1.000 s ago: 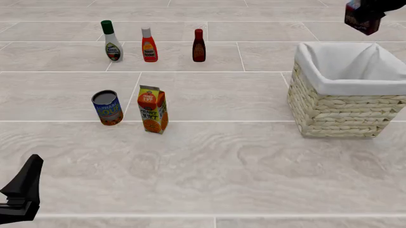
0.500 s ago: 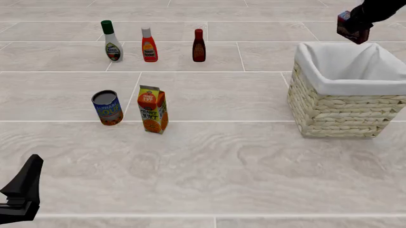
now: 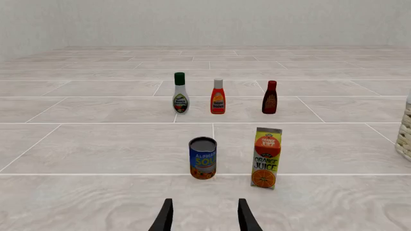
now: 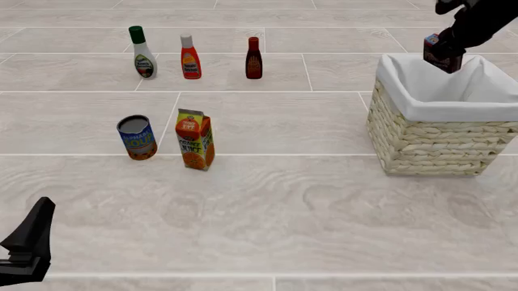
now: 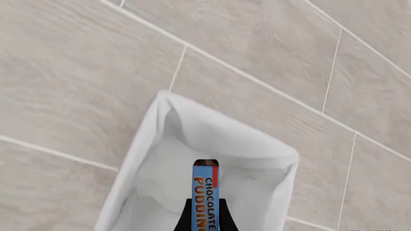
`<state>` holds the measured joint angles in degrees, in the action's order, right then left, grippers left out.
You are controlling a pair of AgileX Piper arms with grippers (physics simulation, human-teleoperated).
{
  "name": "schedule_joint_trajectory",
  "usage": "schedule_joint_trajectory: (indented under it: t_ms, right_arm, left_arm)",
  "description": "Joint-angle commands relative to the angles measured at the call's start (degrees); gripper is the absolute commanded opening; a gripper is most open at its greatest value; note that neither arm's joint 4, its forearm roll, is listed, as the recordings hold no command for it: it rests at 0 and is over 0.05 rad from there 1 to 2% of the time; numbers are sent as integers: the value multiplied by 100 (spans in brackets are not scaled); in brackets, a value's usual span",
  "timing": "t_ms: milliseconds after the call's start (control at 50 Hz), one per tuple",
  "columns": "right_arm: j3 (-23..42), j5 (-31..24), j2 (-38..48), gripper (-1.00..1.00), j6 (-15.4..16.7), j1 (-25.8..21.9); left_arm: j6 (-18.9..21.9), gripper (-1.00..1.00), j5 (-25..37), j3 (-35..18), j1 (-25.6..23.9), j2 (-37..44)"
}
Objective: Pick the chocolate pudding and place it in the basket.
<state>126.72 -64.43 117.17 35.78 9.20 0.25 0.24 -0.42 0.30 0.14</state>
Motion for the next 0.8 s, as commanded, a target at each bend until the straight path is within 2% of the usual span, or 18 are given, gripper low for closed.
schedule_joint_trajectory:
  t_ms: [20, 160, 460, 580, 800]
  right_arm:
    - [-400, 277, -25, -100, 5, 66]
    - [-795, 513, -86, -100, 85, 125]
    - [-1098, 719, -74, -100, 146, 192]
    - [-1420, 935, -119, -100, 262, 279]
    - [-1443, 958, -84, -100, 237, 272]
  left_arm:
    - [1, 100, -4, 4, 3, -2]
    - [0, 100, -4, 4, 2, -2]
    - [-1, 100, -4, 4, 3, -2]
    - [-1, 100, -4, 4, 2, -2]
    - [-1, 100, -4, 4, 1, -2]
